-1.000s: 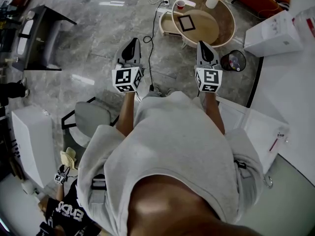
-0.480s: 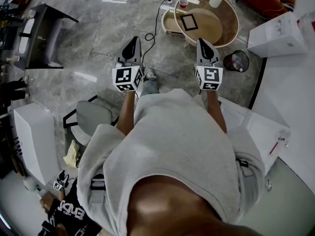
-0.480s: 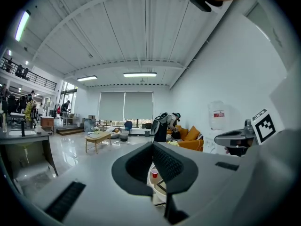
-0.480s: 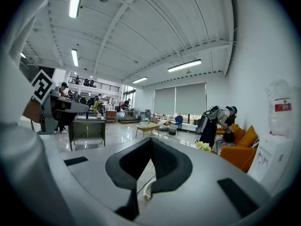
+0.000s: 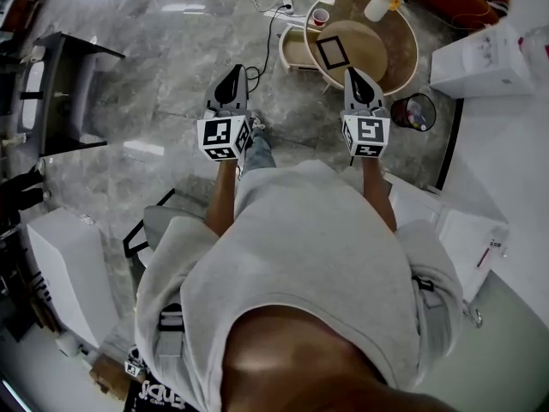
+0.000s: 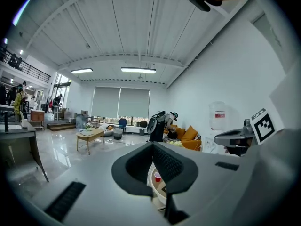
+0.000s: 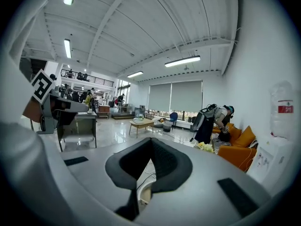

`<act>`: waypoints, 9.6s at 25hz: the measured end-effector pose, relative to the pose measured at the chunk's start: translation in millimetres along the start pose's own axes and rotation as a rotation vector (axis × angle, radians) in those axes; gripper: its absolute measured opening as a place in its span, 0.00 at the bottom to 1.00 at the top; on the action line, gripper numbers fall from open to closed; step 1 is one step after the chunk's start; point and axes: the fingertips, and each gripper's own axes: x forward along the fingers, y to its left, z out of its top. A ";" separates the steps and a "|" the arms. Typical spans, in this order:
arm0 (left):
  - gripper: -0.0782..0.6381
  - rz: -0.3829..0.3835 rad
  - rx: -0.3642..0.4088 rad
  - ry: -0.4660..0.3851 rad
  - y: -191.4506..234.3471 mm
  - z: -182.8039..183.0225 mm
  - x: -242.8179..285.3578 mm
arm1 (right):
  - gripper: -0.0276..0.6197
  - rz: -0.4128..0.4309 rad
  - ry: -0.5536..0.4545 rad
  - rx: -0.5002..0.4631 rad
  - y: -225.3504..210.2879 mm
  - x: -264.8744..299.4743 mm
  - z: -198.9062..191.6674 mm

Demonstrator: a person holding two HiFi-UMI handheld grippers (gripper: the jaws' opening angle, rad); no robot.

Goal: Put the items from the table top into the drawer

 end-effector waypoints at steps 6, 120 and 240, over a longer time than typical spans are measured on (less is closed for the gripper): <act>0.13 -0.025 -0.021 0.012 101.3 14.3 50.1 | 0.08 -0.031 0.043 0.007 40.3 86.7 26.3; 0.13 -0.724 0.573 -0.157 -3.8 -404.4 459.4 | 0.08 -0.202 -0.102 0.159 73.7 326.5 -493.1; 0.29 -1.169 1.099 0.392 -110.5 -810.1 461.5 | 0.08 -0.223 0.023 0.164 88.9 287.2 -569.5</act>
